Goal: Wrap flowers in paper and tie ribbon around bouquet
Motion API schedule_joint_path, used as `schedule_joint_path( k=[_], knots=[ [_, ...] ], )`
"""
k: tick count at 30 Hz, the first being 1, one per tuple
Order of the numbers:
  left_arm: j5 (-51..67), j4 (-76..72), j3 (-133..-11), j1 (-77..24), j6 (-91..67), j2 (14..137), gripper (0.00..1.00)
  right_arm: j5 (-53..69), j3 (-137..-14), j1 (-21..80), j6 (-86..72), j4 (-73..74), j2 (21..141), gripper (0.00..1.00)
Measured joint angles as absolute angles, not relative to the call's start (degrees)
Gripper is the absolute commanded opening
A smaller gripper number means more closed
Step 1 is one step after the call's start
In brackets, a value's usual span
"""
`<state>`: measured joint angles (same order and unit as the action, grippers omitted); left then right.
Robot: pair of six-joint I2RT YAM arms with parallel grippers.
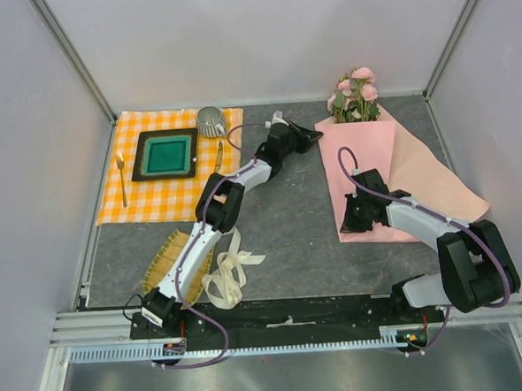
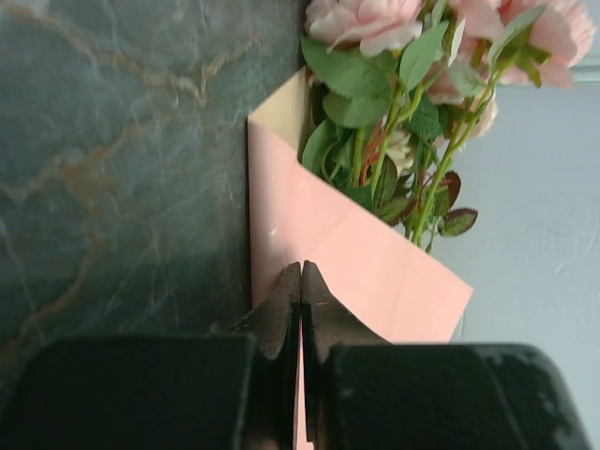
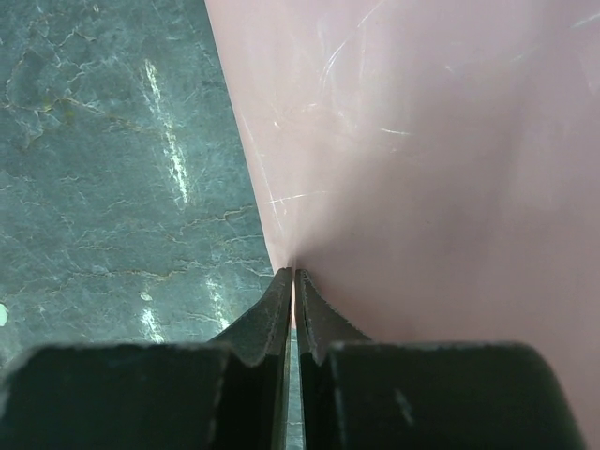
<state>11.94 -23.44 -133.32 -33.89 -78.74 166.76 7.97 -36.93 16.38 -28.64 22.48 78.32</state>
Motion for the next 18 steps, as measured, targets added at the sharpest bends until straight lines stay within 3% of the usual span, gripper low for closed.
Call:
schedule_joint_path(
  k=[7,12,14,18],
  knots=[
    [9.7,-19.9,-139.2,-33.5,-76.4,169.2,0.02,8.1,-36.9,16.4,-28.8,22.9,77.6,0.1],
    [13.7,-13.2,-140.3,-32.9,-67.1,167.7,0.23,7.8,-37.3,16.4,-28.7,24.0,77.6,0.18],
    [17.1,-9.5,-136.0,-32.7,-63.1,163.7,0.27,7.4,-37.5,16.4,-28.7,24.7,77.1,0.24],
    [22.7,-5.6,-123.7,-32.6,-58.0,151.7,0.27,5.5,-37.5,16.3,-29.0,26.7,73.5,0.24]
  ],
)
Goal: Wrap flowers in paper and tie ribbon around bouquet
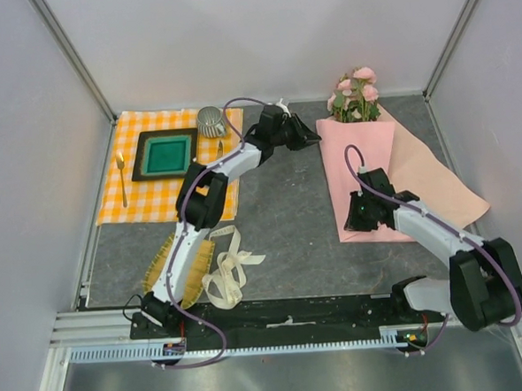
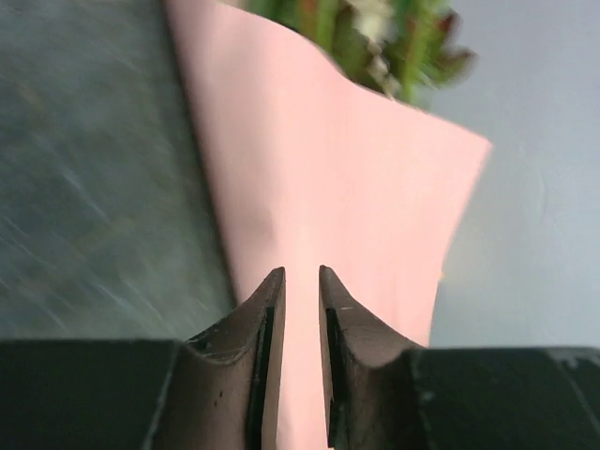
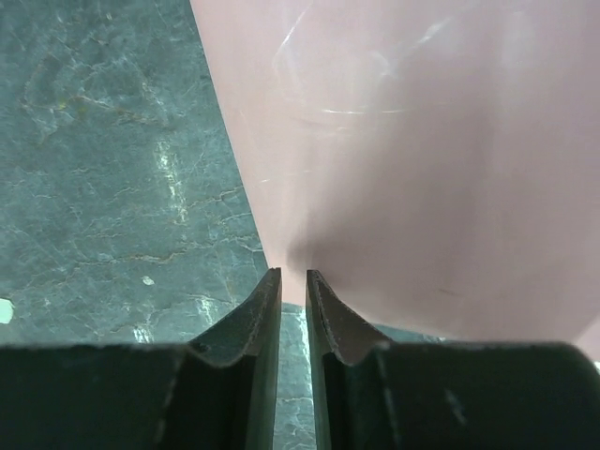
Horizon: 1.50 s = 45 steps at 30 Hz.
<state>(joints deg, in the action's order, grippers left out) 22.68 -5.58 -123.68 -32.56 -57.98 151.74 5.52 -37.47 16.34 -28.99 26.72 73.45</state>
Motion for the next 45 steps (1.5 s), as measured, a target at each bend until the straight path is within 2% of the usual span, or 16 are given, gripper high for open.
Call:
schedule_joint_path(
  k=[6,11,18,20,22,24,33,39,45],
  knots=[
    [27.3,-6.7,-110.0,-35.5,-54.2,134.1,0.25,1.5,-39.2,14.0,-29.3,31.2,67.9,0.24],
    [29.5,-11.0,-102.7,-40.1,-53.6,128.0,0.24,0.0,-39.4,6.4,-29.3,32.3,68.4,0.24],
    [31.8,-10.2,-99.5,-46.4,-53.5,129.9,0.23,-1.1,-39.5,1.4,-30.1,32.2,74.0,0.25],
    [32.1,-10.2,-99.6,-48.1,-53.5,131.4,0.2,-1.1,-39.5,0.9,-30.6,32.1,74.3,0.25],
    [32.2,-10.1,-100.1,-49.7,-53.5,133.4,0.13,-1.2,-39.5,0.7,-31.3,31.7,74.3,0.25],
    [32.1,-9.8,-100.4,-50.9,-53.5,135.5,0.11,-1.2,-39.5,0.6,-31.7,31.6,74.3,0.26],
    [30.9,-5.7,-102.5,-51.7,-53.0,142.3,0.1,-3.9,-40.3,0.5,-31.7,31.7,74.5,0.28],
    [31.2,-5.6,-103.1,-51.6,-52.9,142.7,0.1,-6.7,-47.2,0.5,-31.1,31.2,79.8,0.3],
    [31.2,-5.6,-103.2,-51.5,-52.8,142.7,0.12,-10.6,-52.1,0.5,-29.7,30.2,84.9,0.27]
  ],
)
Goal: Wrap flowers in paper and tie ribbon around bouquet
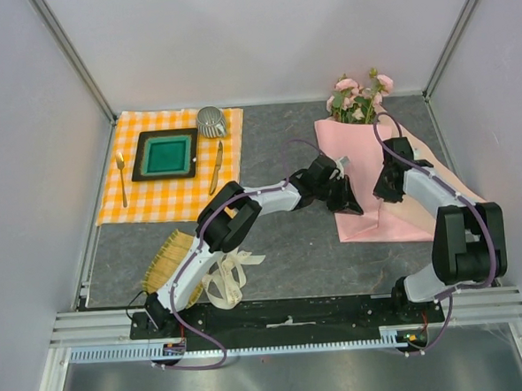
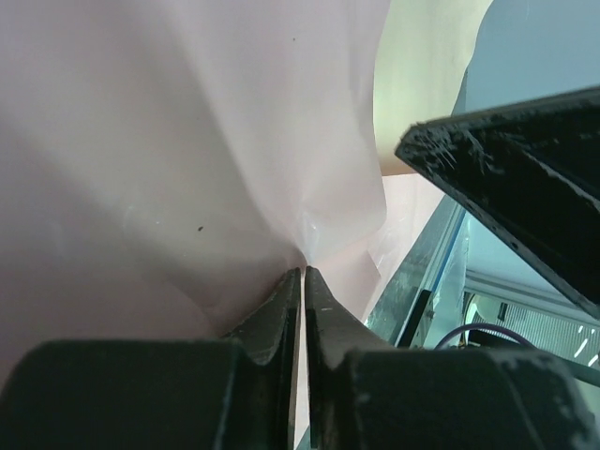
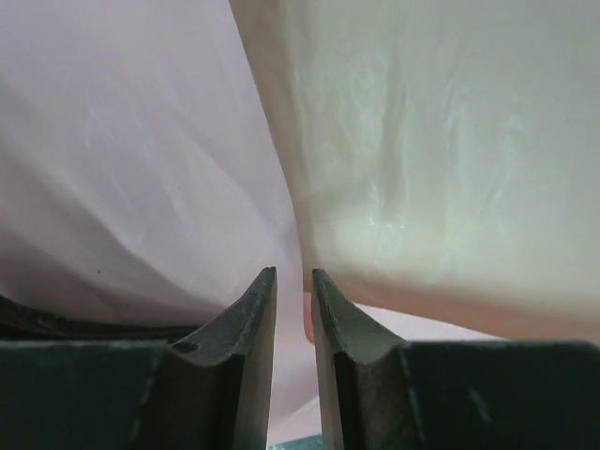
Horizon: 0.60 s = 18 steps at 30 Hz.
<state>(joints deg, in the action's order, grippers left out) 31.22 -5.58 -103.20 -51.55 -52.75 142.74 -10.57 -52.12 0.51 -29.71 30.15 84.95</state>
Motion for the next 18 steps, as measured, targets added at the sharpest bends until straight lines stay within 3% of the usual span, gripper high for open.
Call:
schedule_joint_path(
  k=[9,18],
  knots=[
    [32.5,-3.5,-105.0,-51.5,-51.9,142.7,0.26,-13.4,-52.9,0.5,-28.4,27.8,92.7,0.14],
    [34.7,-2.3,-105.3,-51.0,-51.2,142.7,0.26,-11.6,-49.4,0.6,-28.9,22.3,91.8,0.1]
  ],
)
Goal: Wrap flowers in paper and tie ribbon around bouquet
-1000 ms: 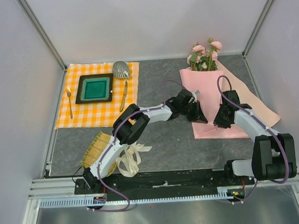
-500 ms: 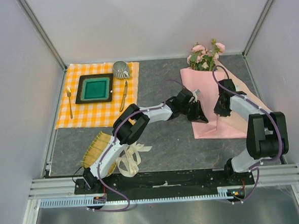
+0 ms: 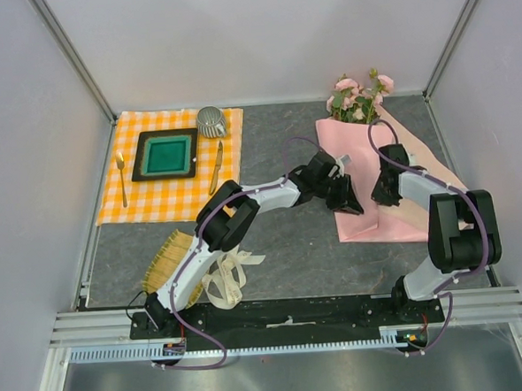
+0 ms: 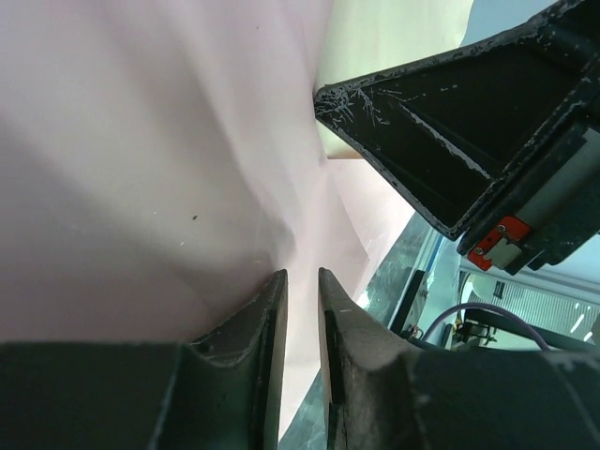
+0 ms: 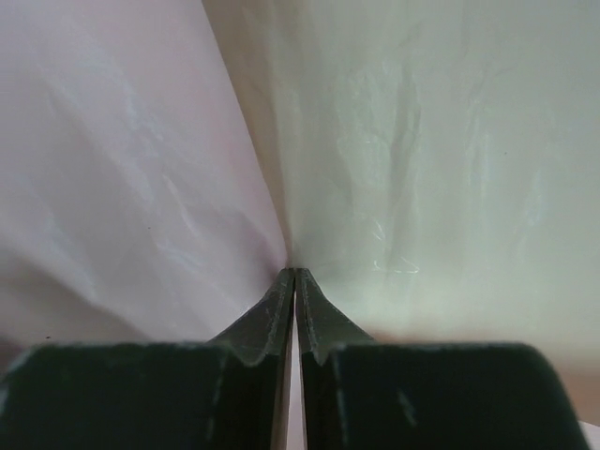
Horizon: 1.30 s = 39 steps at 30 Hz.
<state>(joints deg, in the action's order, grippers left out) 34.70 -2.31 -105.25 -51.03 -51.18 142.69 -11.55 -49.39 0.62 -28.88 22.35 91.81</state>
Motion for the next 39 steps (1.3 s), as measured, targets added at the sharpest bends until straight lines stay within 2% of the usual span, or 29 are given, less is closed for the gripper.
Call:
schedule_joint_path(
  k=[7,13,18,25,28,31,32,34,37,39],
  knots=[
    [34.6,0.7,-104.8,-49.5,-48.6,141.6,0.25,-8.7,-48.5,4.6,-32.3,17.3,92.0,0.09],
    [33.4,2.5,-98.4,-47.5,-46.3,135.7,0.25,-3.1,-48.5,9.7,-36.8,14.1,93.1,0.1],
    [33.0,2.9,-95.8,-45.0,-44.7,132.0,0.23,-0.1,-48.5,10.3,-38.2,13.1,93.6,0.11],
    [33.6,1.0,-95.7,-43.0,-44.3,133.6,0.21,0.5,-48.6,10.1,-38.2,13.6,93.4,0.16],
    [34.9,-2.2,-95.7,-43.4,-44.5,136.6,0.2,1.2,-48.7,9.2,-38.2,15.5,92.9,0.24],
    [36.7,-4.6,-95.6,-43.6,-45.7,138.3,0.21,1.7,-48.8,5.2,-37.5,20.4,90.9,0.41],
    [36.6,-4.9,-95.5,-43.6,-45.7,138.3,0.2,1.5,-48.6,2.5,-37.2,22.3,89.4,0.51],
    [36.6,-6.3,-94.9,-43.6,-45.8,138.3,0.21,1.1,-47.6,-4.6,-36.7,24.5,84.8,0.65],
    [36.7,-7.7,-94.3,-43.6,-46.1,138.3,0.21,0.6,-44.1,-18.6,-35.7,25.8,76.0,0.79],
    [36.7,-7.8,-94.3,-43.6,-46.4,138.3,0.21,0.5,-42.1,-28.4,-34.9,26.4,73.0,0.81]
  ],
)
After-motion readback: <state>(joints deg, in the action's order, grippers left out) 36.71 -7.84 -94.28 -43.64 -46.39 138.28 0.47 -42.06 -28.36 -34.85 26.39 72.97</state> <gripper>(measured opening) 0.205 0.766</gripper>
